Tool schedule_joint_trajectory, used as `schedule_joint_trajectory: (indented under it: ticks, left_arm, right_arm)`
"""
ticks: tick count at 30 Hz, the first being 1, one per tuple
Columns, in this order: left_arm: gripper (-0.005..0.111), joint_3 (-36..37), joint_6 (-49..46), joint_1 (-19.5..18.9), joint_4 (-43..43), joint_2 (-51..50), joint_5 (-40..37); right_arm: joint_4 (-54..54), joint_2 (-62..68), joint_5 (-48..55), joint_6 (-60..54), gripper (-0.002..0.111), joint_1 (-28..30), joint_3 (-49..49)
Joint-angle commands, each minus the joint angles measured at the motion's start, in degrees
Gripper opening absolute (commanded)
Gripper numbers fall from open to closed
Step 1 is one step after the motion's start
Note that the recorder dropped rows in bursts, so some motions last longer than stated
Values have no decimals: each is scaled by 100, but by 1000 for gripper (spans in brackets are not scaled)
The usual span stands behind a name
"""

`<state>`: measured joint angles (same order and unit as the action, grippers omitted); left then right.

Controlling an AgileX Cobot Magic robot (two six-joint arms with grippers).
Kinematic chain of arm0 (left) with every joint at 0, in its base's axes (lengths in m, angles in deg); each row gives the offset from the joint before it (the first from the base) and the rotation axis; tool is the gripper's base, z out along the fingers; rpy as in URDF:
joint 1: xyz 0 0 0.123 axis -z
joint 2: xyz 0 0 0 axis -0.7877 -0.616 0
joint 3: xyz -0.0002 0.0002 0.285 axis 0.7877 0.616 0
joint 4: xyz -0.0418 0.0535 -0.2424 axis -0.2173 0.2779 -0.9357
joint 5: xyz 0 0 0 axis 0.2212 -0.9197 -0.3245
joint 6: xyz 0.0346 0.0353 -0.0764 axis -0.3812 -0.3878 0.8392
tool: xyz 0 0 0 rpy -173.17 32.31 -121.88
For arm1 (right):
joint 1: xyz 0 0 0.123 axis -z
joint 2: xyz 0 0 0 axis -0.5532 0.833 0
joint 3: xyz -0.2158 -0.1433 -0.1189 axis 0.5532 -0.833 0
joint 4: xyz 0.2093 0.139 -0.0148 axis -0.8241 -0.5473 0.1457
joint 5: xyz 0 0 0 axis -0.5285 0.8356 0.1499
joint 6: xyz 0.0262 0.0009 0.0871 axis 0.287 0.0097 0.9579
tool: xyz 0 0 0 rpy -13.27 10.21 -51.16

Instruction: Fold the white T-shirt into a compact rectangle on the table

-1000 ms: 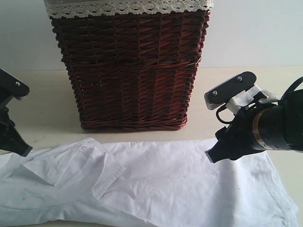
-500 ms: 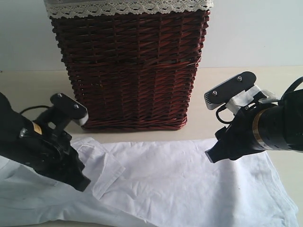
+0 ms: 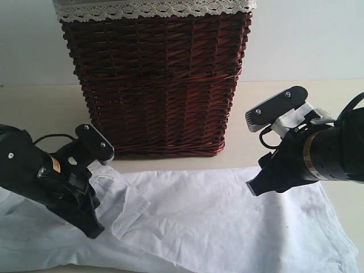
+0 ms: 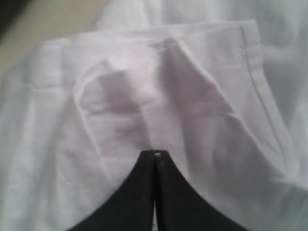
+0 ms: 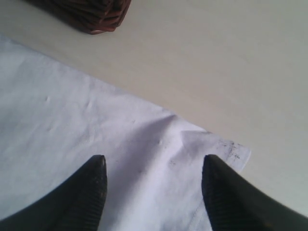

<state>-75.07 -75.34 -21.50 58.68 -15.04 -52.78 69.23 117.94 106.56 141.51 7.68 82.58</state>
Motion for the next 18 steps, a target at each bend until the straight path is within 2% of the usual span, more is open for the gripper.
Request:
schedule_joint_trajectory:
  ticks: [1, 7, 13, 18]
  left_arm:
    - [0, 6, 6, -353, 541, 97, 393]
    - [0, 6, 6, -1211, 888, -68, 903]
    - [0, 6, 6, -1697, 888, 243, 1530]
    - [0, 6, 248, -2142, 888, 639, 734]
  right_arm:
    - [-19, -40, -28, -11, 56, -2, 30]
    - [-19, -40, -17, -11, 56, -2, 30]
    - [-19, -40, -124, -11, 56, -2, 30]
    - [-33, -40, -123, -11, 56, -2, 30]
